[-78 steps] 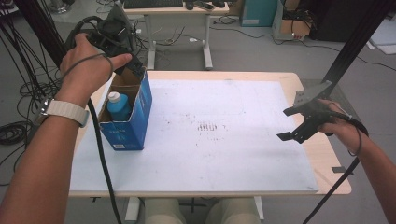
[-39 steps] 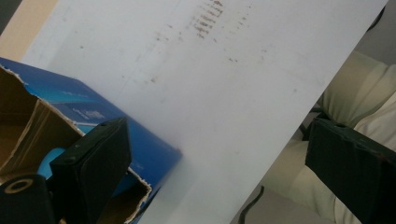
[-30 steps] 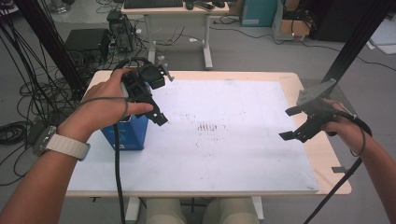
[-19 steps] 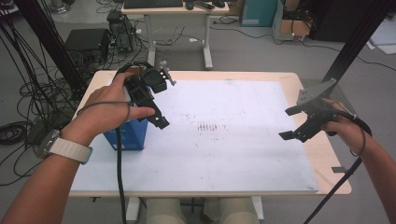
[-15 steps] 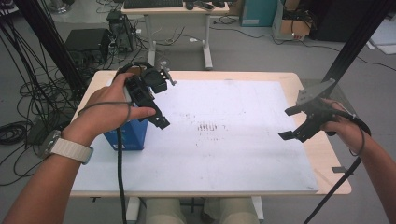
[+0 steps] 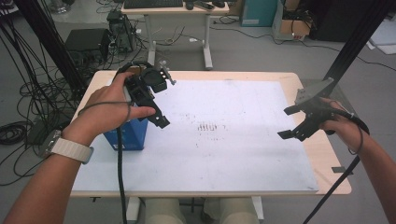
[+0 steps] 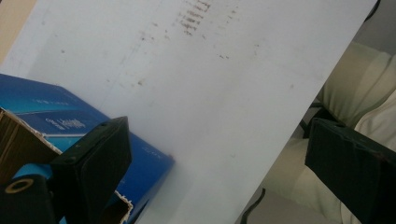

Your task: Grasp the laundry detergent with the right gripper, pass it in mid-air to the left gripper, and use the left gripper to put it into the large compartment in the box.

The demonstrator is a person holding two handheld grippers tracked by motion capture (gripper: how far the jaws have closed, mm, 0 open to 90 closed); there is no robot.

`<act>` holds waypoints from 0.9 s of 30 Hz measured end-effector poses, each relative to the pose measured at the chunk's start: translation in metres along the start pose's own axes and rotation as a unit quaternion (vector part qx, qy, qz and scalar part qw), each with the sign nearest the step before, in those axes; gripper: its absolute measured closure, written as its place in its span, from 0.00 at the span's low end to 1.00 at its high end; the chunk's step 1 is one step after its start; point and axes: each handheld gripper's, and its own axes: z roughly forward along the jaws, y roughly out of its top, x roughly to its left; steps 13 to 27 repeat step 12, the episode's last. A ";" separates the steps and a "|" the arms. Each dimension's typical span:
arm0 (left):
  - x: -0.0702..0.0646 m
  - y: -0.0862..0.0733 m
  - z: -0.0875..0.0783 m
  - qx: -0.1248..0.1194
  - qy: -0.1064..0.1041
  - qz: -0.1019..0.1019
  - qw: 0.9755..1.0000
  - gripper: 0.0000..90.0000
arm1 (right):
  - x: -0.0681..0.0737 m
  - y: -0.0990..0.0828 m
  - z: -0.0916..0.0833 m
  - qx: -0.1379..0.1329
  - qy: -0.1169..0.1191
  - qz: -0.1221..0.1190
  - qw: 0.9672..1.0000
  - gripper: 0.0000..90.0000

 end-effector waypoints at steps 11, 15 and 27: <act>-0.001 -0.001 -0.001 0.001 0.005 0.001 1.000 0.09 | 0.001 0.002 0.001 0.001 0.002 -0.003 1.000 0.04; -0.001 -0.001 -0.001 -0.003 0.004 -0.001 1.000 0.09 | 0.001 0.002 0.001 0.001 0.002 -0.004 1.000 0.04; -0.001 -0.001 -0.001 -0.003 0.004 -0.001 1.000 0.09 | 0.001 0.002 0.001 0.001 0.002 -0.004 1.000 0.04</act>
